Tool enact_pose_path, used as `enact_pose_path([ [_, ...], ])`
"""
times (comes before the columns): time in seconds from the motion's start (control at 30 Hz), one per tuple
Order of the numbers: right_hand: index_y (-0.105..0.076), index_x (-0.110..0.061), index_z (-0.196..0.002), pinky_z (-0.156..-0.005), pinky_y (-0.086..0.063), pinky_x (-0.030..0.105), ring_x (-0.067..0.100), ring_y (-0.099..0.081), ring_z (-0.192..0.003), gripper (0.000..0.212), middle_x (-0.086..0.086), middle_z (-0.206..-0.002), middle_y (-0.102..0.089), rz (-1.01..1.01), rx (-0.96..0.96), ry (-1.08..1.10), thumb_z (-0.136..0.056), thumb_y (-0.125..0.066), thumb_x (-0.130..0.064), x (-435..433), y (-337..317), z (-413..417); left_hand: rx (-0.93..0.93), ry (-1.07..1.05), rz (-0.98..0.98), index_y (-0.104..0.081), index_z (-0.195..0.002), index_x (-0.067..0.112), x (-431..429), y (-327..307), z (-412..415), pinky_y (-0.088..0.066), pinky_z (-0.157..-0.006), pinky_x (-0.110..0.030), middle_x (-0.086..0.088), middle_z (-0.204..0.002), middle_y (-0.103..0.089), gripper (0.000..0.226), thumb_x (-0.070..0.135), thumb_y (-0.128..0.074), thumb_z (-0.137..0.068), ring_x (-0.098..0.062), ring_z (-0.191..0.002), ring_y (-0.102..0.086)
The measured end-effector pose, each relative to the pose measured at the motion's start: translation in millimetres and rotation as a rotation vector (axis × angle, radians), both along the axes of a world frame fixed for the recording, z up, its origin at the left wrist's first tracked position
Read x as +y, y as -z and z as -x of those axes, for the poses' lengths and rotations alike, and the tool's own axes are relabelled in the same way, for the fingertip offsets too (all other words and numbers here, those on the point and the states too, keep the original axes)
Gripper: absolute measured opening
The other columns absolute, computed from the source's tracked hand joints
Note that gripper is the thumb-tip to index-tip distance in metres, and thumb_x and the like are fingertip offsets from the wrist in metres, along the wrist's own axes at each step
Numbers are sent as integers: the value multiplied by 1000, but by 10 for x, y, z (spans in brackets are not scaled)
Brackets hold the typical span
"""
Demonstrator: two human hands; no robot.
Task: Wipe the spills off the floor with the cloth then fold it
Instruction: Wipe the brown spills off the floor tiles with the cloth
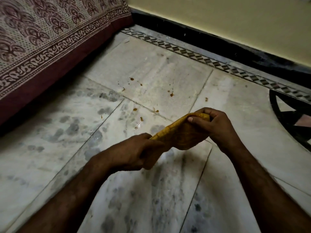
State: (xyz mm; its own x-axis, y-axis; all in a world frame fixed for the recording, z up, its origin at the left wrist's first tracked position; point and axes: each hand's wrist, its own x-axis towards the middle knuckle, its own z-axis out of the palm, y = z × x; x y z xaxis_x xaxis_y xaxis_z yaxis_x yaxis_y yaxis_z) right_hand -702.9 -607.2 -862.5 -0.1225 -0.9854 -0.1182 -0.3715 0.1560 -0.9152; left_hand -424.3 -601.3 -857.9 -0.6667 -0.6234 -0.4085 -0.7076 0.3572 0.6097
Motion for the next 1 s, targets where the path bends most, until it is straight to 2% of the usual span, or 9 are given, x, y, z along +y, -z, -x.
enact_pose_path([
  [0.1,-76,-20,-86,-78,-61,54,28,-73,-85,11,5,-84,-76,-12,-7,8,-81,-83,-27,12,3,-44,-18,-51,-132,-32,-151,41,-12,31,51,-49,-74,-12,8,-135,-51,86,9,-59,-76,-7,-104,-57],
  [0.17,-75,-18,-86,-76,-62,52,27,-73,-83,12,4,-83,-75,-6,-27,8,-80,-84,-24,67,-6,-78,68,-197,-269,-30,-152,42,-21,68,51,-59,-76,-27,3,-134,-57,91,-2,-61,-78,-10,-92,-66],
  [0.33,-74,-18,-87,-50,-52,29,18,-70,-63,14,6,-75,-72,11,-87,-41,-79,-86,-17,468,87,-454,527,-411,-532,-51,-139,33,-37,150,74,-46,-53,-31,-12,-94,-64,76,-7,-57,-75,-22,-66,-57],
  [0.5,-77,-16,-108,-66,-45,5,-9,-64,-73,28,-17,-89,-61,186,107,-126,-81,-79,-18,839,327,-892,648,-536,-624,-57,-128,16,56,219,154,-45,-56,-28,-8,-89,-64,50,-4,-56,-82,-18,-66,-57],
  [0.63,-76,-24,-107,-69,-46,9,-4,-60,-77,26,-10,-90,-66,296,184,-159,-81,-74,-24,967,406,-1022,604,-623,-609,-57,-122,18,146,176,281,-50,-59,-24,4,-91,-68,26,22,-54,-96,-10,-74,-64],
  [0.73,-76,-20,-86,-69,-45,9,-3,-63,-76,8,-9,-81,-70,286,63,-264,-82,-71,-25,1045,376,-1043,468,-682,-405,-42,-145,33,290,329,366,-55,-94,-37,8,-133,-60,66,35,-63,-82,-8,-109,-63],
  [0.83,-66,-27,-73,-66,-48,23,7,-63,-75,19,-7,-78,-66,194,-48,52,-83,-56,-40,1038,374,-790,455,-634,-363,-30,-152,35,422,315,465,-46,-107,-37,15,-146,-43,80,30,-54,-76,-7,-126,-51],
  [0.9,-63,-32,-86,-74,-48,26,10,-60,-88,14,-14,-89,-62,216,83,159,-87,-53,-41,992,384,-637,550,-593,-442,-31,-149,38,449,317,498,-48,-106,-34,23,-138,-46,76,26,-57,-79,-4,-125,-53],
  [1.0,-63,-29,-116,-92,-45,27,12,-56,-110,29,-13,-117,-59,205,354,-16,-94,-51,-43,870,645,-606,614,-645,-490,-47,-139,34,360,586,367,-53,-100,-37,12,-134,-58,62,25,-66,-81,-10,-118,-61],
])
